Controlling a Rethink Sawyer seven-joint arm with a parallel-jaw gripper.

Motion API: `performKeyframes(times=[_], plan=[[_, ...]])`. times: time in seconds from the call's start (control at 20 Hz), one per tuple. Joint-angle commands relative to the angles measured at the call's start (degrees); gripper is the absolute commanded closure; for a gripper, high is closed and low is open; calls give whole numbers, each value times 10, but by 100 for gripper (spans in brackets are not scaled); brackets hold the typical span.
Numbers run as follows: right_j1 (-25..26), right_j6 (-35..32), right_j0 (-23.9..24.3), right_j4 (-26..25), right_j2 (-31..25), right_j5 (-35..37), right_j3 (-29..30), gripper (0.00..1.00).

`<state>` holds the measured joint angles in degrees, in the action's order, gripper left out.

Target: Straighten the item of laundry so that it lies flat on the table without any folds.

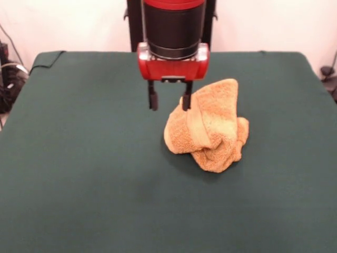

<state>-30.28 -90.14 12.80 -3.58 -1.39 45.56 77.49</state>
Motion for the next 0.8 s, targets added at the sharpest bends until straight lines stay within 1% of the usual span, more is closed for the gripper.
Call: performKeyframes(times=[0.05, 0.35, 0.5, 0.65, 0.8], plan=[[0, -130, -44, 26, -28, -28, 31, 0], [37, -148, -67, 16, -14, -75, 35, 0], [48, -144, -74, 12, -8, -92, 39, 0], [67, -143, -81, 9, 2, -98, 23, 0], [92, -139, -83, 6, 9, -121, 14, 0]])
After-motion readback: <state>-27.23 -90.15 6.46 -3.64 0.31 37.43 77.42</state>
